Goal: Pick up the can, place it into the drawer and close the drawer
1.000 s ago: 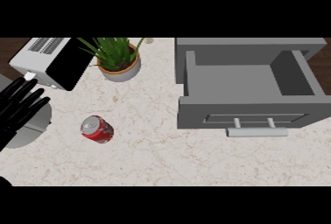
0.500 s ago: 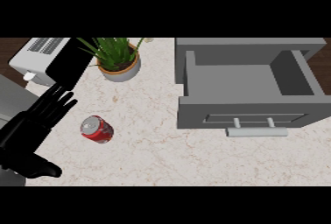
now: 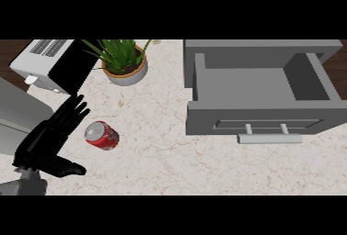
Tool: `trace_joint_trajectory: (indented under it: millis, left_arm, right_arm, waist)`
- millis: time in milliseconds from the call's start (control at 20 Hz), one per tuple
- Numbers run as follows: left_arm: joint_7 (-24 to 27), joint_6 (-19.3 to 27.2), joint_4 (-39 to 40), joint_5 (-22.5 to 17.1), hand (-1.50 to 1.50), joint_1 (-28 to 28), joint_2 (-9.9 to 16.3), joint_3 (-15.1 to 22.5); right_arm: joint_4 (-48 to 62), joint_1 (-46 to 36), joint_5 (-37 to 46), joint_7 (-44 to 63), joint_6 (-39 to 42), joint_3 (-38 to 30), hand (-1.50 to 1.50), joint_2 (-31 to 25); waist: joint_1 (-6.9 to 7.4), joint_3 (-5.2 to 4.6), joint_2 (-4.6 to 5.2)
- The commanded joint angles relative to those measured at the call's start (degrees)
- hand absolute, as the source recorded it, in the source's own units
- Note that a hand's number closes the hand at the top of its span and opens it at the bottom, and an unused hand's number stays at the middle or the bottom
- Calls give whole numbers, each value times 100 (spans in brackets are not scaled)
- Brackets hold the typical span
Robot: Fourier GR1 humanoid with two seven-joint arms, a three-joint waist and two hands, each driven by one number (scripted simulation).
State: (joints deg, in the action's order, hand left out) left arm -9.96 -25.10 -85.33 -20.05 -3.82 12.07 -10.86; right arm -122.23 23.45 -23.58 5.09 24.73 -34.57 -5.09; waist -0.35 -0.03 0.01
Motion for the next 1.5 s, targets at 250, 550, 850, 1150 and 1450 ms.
trace_joint_trajectory:
  millis: [250, 550, 850, 1150, 1450]
  left_arm:
    - [1517, -223, 1761, 691, -150, -293, 173, -319]
    - [1861, -429, 2828, 748, -150, -697, 551, -565]
    - [2565, -301, 3509, 1234, -150, -858, 406, -322]
    - [3401, -297, 5077, 1574, -150, -1452, 338, -309]
    - [3758, -352, 5605, 1658, -150, -1587, 254, -257]
  right_arm:
    - [-50, -394, -237, 588, -162, -320, -150, -246]
    - [-512, 30, 78, 336, 187, -118, -150, 453]
    - [-619, 348, -237, 319, 408, -270, -150, 494]
    - [-371, 137, -445, 329, 661, -651, -150, 424]
    - [-591, 34, -793, 798, 547, -908, -150, 235]
  waist:
    - [4, -1, 7]
    - [-21, -1, 5]
    - [-21, 0, -1]
    - [-60, -4, 13]
    - [-36, -2, 5]
